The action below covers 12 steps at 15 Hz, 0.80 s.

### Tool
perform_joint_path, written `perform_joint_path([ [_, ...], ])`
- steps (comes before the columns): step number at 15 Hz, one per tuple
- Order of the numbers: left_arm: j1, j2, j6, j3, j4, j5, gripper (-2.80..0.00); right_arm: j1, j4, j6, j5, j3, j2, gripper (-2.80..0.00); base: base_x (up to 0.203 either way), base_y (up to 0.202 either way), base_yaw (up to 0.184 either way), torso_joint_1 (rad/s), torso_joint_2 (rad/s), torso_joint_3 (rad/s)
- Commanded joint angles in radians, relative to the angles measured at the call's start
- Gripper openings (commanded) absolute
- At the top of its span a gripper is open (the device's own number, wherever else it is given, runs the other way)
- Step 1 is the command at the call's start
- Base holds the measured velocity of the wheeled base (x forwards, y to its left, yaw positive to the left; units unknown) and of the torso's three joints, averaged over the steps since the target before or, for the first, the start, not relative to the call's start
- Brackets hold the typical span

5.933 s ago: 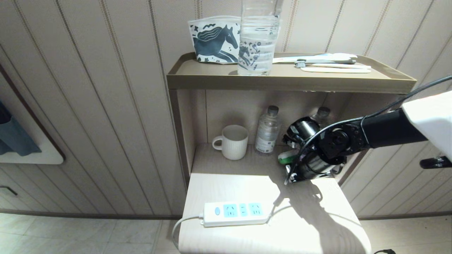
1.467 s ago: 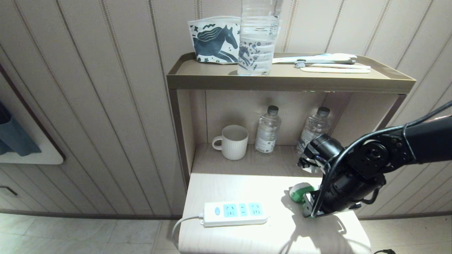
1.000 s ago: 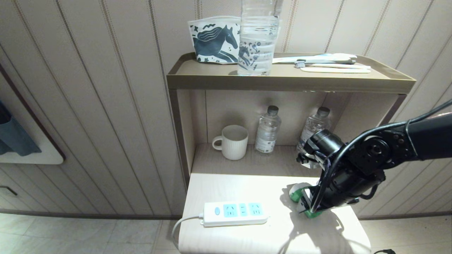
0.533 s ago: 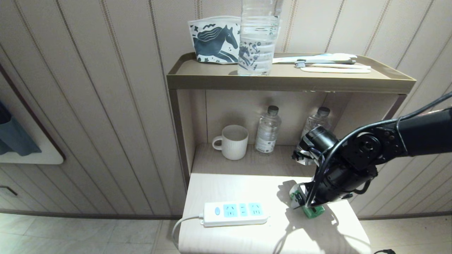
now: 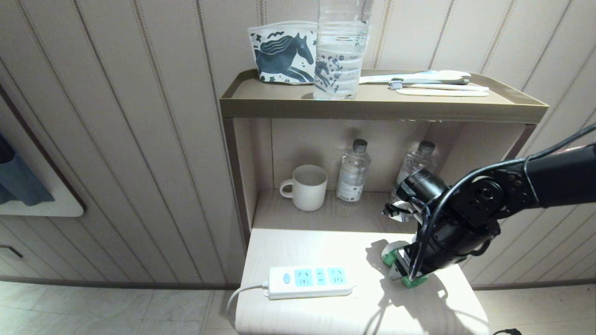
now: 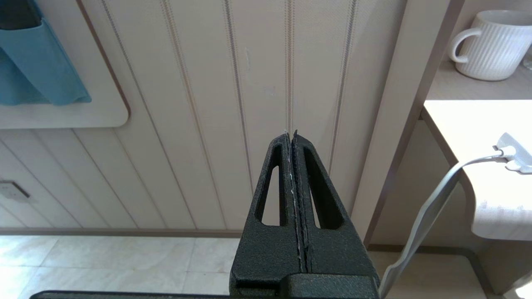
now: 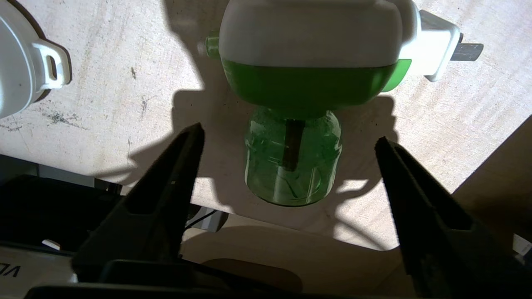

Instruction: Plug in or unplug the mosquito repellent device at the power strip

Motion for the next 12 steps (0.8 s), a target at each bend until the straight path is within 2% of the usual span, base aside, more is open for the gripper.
perform_joint_path([
  [1,0.000,0.000,0.000,0.000,0.000,0.000,-2.80,0.000,0.004,0.000,0.000,0.003,-0.006,-2.80,0.000,0.000,0.000,0.000,0.00,0.000],
  [12,0.000,0.000,0.001,0.000,-0.001,0.000,-2.80,0.011,-0.003,-0.024,0.000,0.045,0.006,-2.80,0.000,0.000,0.000,0.000,0.00,0.000],
])
